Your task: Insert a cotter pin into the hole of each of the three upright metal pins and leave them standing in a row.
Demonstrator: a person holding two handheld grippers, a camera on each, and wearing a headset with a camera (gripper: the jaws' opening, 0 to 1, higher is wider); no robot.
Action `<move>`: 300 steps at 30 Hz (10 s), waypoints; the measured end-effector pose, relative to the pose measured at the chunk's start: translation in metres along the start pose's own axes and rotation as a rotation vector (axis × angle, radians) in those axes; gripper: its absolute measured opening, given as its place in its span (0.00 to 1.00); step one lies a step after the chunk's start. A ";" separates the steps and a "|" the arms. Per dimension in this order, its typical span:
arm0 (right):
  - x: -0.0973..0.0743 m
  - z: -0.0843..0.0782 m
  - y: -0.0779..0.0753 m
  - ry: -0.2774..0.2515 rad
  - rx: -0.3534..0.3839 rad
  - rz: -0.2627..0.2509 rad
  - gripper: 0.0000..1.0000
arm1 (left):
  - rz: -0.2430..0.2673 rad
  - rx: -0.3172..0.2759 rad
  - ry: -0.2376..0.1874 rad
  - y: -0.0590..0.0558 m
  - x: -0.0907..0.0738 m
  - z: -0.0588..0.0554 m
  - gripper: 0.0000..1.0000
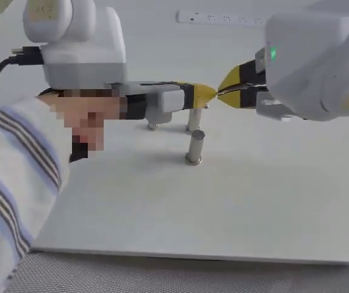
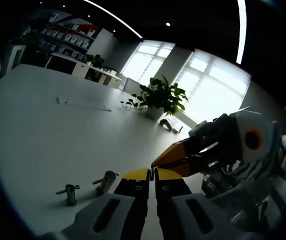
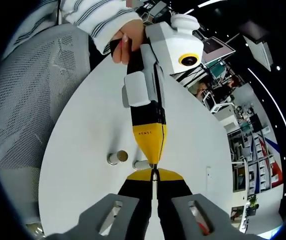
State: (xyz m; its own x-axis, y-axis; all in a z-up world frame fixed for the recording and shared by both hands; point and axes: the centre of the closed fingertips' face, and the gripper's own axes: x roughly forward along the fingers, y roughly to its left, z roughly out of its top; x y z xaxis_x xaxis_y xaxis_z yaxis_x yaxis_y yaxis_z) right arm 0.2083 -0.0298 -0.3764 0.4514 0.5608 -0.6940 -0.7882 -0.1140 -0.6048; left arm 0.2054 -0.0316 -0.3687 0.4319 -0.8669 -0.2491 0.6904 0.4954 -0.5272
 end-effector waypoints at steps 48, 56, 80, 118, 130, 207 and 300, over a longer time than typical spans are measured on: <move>0.005 0.020 0.023 -0.117 0.087 0.076 0.10 | -0.033 0.049 0.094 -0.007 -0.014 -0.024 0.00; 0.006 0.011 0.032 -0.120 0.171 0.143 0.19 | -0.046 0.095 0.081 -0.008 -0.023 -0.024 0.00; -0.005 0.032 0.054 -0.283 0.495 0.347 0.12 | -0.178 0.581 0.092 -0.043 -0.037 -0.021 0.00; -0.014 0.035 0.080 -0.284 0.508 0.468 0.00 | -0.273 0.672 0.263 -0.049 -0.036 -0.056 0.00; -0.014 0.036 0.084 -0.298 0.546 0.486 0.00 | -0.295 0.675 0.293 -0.056 -0.033 -0.062 0.00; 0.028 -0.025 0.071 -0.192 0.637 0.335 0.00 | -0.097 0.599 0.384 0.026 0.004 -0.066 0.09; 0.055 -0.002 0.063 -0.180 0.614 0.290 0.12 | 0.037 0.525 0.317 0.020 -0.054 -0.084 0.96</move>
State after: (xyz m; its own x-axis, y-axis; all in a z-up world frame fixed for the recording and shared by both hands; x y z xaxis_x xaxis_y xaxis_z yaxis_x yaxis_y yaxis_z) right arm 0.1843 -0.0080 -0.4536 0.1526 0.7110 -0.6864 -0.9840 0.1742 -0.0383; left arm 0.1472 0.0204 -0.4342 0.3229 -0.7829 -0.5317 0.9067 0.4170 -0.0634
